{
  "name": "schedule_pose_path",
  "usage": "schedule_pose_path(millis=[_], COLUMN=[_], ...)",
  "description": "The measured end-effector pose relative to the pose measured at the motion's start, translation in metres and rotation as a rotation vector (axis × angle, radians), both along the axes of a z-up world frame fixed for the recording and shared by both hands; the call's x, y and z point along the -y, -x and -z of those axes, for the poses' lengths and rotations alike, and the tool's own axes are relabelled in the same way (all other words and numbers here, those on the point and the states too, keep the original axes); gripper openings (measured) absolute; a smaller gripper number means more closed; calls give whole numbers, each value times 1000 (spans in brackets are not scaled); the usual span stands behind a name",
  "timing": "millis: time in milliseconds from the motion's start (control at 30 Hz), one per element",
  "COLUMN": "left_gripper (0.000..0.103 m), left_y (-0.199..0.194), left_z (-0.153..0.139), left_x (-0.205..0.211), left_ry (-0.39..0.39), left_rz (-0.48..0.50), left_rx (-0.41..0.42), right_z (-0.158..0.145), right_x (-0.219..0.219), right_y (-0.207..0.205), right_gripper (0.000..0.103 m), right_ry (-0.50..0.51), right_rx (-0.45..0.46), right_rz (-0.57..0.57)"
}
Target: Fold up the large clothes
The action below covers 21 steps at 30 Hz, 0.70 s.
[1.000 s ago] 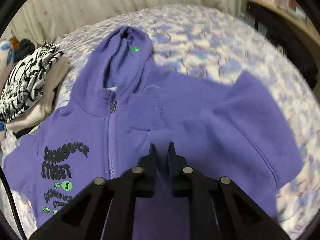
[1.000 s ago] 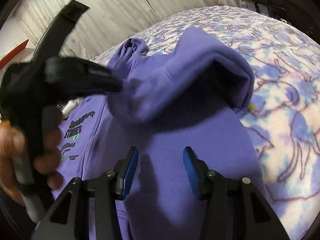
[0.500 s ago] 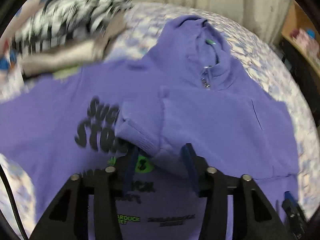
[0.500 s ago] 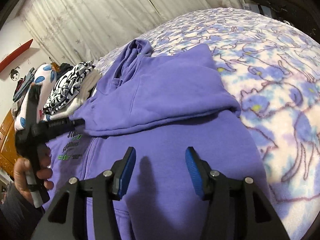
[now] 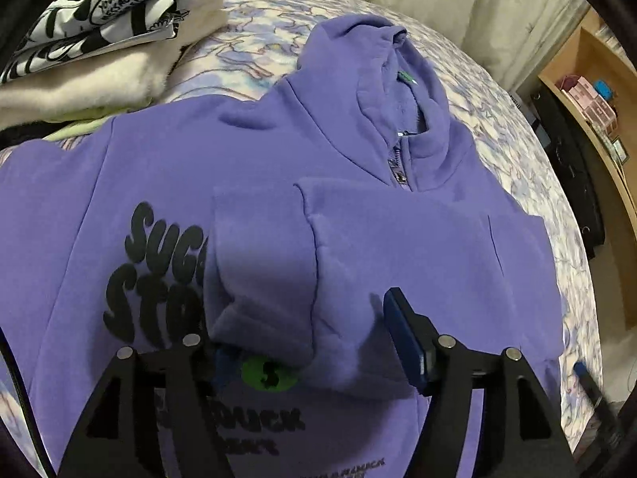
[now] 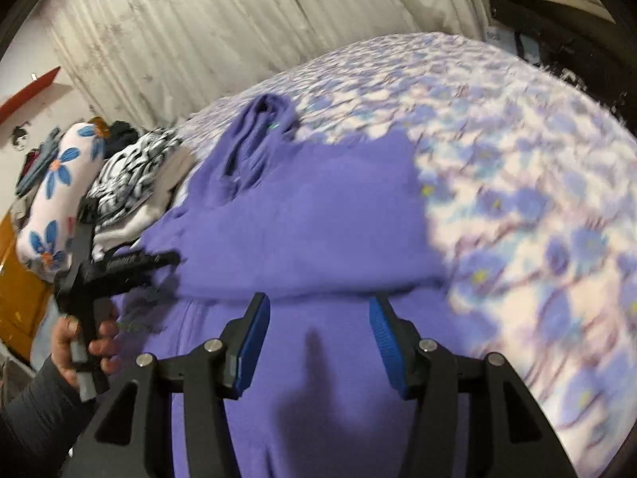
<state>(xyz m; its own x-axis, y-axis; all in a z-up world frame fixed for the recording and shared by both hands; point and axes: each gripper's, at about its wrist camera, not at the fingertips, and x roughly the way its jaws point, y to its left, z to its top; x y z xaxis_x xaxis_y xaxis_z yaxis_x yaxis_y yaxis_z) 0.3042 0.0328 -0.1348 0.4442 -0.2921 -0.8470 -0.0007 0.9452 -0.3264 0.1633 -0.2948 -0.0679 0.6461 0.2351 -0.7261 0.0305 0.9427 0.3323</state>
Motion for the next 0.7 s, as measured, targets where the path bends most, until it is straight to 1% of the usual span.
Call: schedule_pose_path(millis=[33, 67, 100, 133, 167, 233, 300, 400, 433, 467, 500, 567, 633, 667, 700], left_gripper=[51, 33, 24, 20, 18, 16, 15, 13, 13, 13, 13, 13, 13, 13, 14], left_y=[-2, -6, -9, -10, -12, -14, -14, -14, -14, -16, -16, -15, -13, -14, -15], left_z=[-1, -1, -1, -1, -3, -9, -15, -24, -28, -32, -35, -44, -46, -41, -33], left_x=[-1, -2, -4, -6, -7, -5, 2, 10, 11, 11, 10, 5, -4, -8, -11], left_ry=[-4, -11, 0, 22, 41, 41, 8, -31, -38, -41, -47, -43, -33, -32, -29], left_rz=[-6, -13, -15, -13, -16, -3, 20, 41, 42, 41, 37, 22, 0, -11, -14], left_rx=[1, -3, -7, -12, -12, 8, 36, 78, 94, 112, 129, 179, 206, 195, 171], right_z=[-1, 1, 4, 10, 17, 32, 44, 58, 61, 62, 61, 47, 39, 41, 48], right_x=[7, 14, 21, 29, 38, 49, 56, 62, 63, 62, 60, 58, 59, 60, 59], right_y=[-13, -27, -38, -55, -71, -97, -117, -138, -143, -146, -148, -142, -137, -135, -137], right_gripper=[52, 52, 52, 52, 52, 52, 52, 52, 48, 22, 15, 14, 14, 14, 14], right_ry=[22, 39, 40, 29, 1, -44, -63, -103, -124, -124, -106, -96, -96, -94, -86], right_rx=[-17, -35, -47, -73, -105, -155, -188, -207, -209, -208, -205, -128, -63, -57, -81], right_rz=[18, 31, 38, 49, 55, 76, 90, 94, 87, 72, 63, 67, 85, 102, 114])
